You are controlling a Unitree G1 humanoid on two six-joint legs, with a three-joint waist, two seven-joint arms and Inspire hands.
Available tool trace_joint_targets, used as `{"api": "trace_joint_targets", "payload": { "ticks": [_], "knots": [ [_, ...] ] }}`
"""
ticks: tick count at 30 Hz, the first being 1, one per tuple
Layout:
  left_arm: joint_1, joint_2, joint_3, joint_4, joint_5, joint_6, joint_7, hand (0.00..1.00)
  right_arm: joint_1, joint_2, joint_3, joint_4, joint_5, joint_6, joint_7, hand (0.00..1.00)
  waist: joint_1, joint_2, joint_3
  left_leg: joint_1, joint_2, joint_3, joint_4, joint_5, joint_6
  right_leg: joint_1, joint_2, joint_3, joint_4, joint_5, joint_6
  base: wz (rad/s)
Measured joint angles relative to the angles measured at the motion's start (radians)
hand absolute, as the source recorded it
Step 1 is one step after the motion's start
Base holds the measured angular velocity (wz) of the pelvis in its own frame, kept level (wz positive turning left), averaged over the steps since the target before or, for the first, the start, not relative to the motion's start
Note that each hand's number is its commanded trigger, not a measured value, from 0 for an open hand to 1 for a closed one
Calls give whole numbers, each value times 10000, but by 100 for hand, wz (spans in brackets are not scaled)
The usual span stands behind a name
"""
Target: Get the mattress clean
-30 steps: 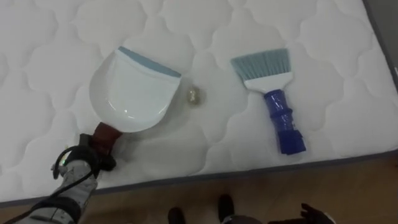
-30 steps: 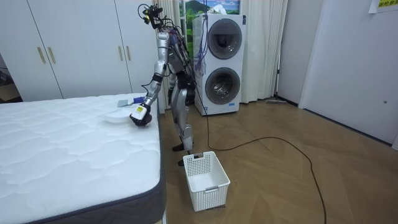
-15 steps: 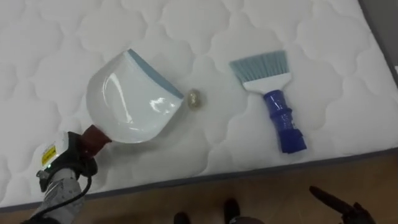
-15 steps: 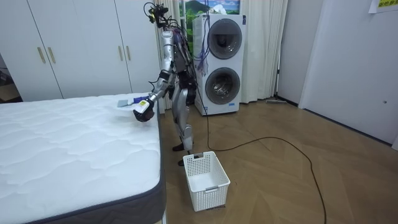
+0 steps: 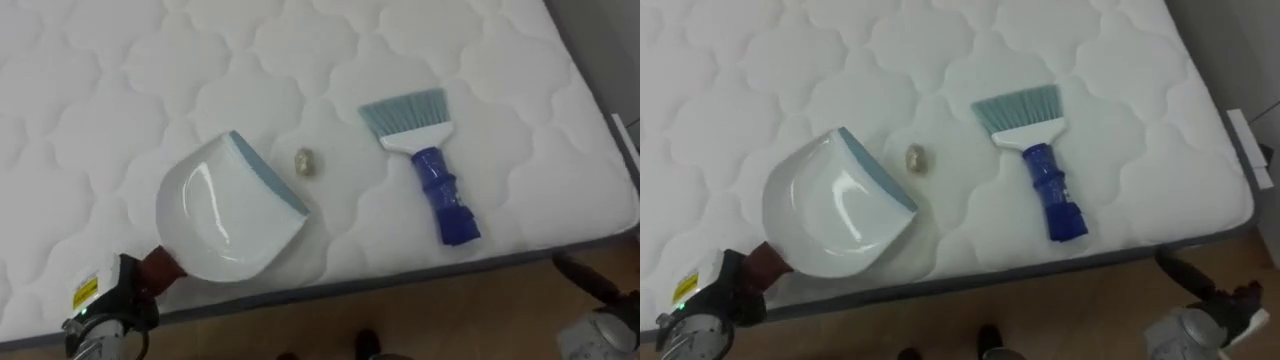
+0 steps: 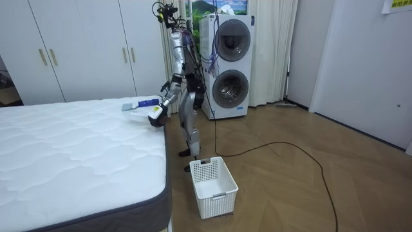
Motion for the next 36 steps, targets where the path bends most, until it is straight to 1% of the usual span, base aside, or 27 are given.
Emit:
{"api": "trace_joint_targets", "payload": {
  "ticks": [2,4,5,6,7,8,10,11,14,15,16,17,19,21,22,23,24,25,27,30,33,36],
  "knots": [
    [-4,2,-64,-3,11,1,-96,100,-93,3,27,-93,-817,-160,-420,0,76,4,1,-2,10,42,-2,0,0,-11,-7,17,-1,-7,9,-4],
    [17,2,-85,1,47,0,-177,100,-144,1,18,-406,-1621,-193,-850,0,206,6,4,-19,25,136,-17,-8,12,-60,-32,71,21,-12,13,-9],
    [33,-3,-85,6,137,6,-198,100,-172,-16,13,-784,-2127,-218,-1157,0,300,-7,11,-59,33,200,-14,-1,24,-155,-42,179,61,-16,20,-15],
    [53,-11,-87,38,224,9,-272,100,-200,-21,20,-1141,-2767,-381,-1384,0,320,10,17,-86,30,190,-10,6,34,-172,-44,187,47,-20,28,-10],
    [66,-10,-87,52,238,10,-318,100,-207,-17,49,-1268,-3023,-449,-1463,0,339,11,18,-83,29,213,-11,6,33,-159,-43,179,39,-26,32,0],
    [102,-10,-115,81,296,22,-352,100,-306,-26,175,-1378,-3507,-603,-1579,0,330,2,23,-74,27,209,-15,3,34,-142,-49,166,37,-49,38,6],
    [122,-28,-284,142,302,40,-383,100,-542,-110,513,-1380,-4044,-732,-1739,0,325,2,34,-74,26,198,-30,3,34,-141,-69,156,33,-65,51,4],
    [105,-33,-416,233,306,26,-461,100,-658,-144,760,-1381,-4448,-774,-1746,0,340,22,51,-76,44,185,-31,2,36,-133,-80,144,23,-73,61,0],
    [105,-33,-453,270,303,20,-820,100,-735,-129,1462,-1481,-5329,-872,-1670,0,453,18,92,-85,65,186,-29,-17,55,-123,-72,141,-18,-76,66,0],
    [53,-52,-453,270,306,7,-907,100,-750,-134,1644,-1527,-5567,-938,-1588,0,540,28,148,-91,70,180,-31,-25,62,-122,-70,123,-102,-75,68,0],
    [14,-60,-453,263,305,1,-972,100,-749,-141,1689,-1527,-5651,-981,-1511,0,569,33,171,-102,72,168,-38,-26,65,-123,-72,111,-124,-73,70,0],
    [-29,-59,-484,265,292,0,-1042,100,-755,-154,1879,-1522,-5669,-981,-1377,0,648,39,210,-112,74,144,-48,-29,67,-124,-73,86,-133,-73,70,0],
    [-31,-60,-540,292,281,6,-1065,100,-745,-166,2282,-1487,-5639,-953,-1156,0,792,40,213,-114,95,143,-46,-51,60,-107,-56,86,-105,-73,68,0],
    [-143,-57,-545,306,186,-9,-1232,100,-789,-236,2811,-1233,-5661,-961,-727,0,872,72,236,-196,141,138,88,-106,46,-87,-46,48,-109,-81,54,6],
    [-206,-57,-553,314,115,-11,-1297,100,-804,-264,2922,-1093,-5663,-956,-571,0,883,80,247,-234,146,138,126,-110,47,-85,-49,41,-113,-83,52,18],
    [-335,-52,-552,314,16,1,-1373,100,-872,-297,3148,-771,-5678,-934,-299,0,886,107,284,-304,150,128,171,-113,51,-98,-73,-56,-115,-85,51,20],
    [-458,-51,-552,321,-102,9,-1469,100,-925,-297,3233,-517,-5802,-826,-28,0,900,137,321,-376,146,103,202,-117,59,-140,-93,-104,-110,-87,51,17],
    [-514,-51,-552,330,-154,9,-1491,100,-936,-308,3281,-450,-5842,-754,97,0,939,152,339,-412,146,100,225,-118,61,-159,-102,-127,-105,-88,52,6],
    [-658,-36,-556,351,-566,42,-1630,100,-931,-325,3565,-416,-5839,-494,467,0,1043,160,360,-536,136,107,307,-151,112,-325,-137,-150,34,-121,64,0],
    [-889,-35,-556,419,-799,102,-1740,100,-947,-328,3624,-398,-5841,-352,712,0,1183,168,367,-677,127,110,403,-163,131,-482,-162,-146,153,-131,66,0],
    [-927,-21,-552,435,-889,206,-1739,100,-948,-328,3633,-397,-5860,-302,943,0,1229,168,367,-688,117,107,439,-166,136,-512,-182,-150,239,-166,62,0],
    [-927,-17,-550,425,-894,221,-1749,100,-954,-328,3634,-235,-5869,-268,1069,0,1287,167,367,-711,118,85,466,-166,136,-518,-185,-173,263,-176,56,0]
  ]
}}
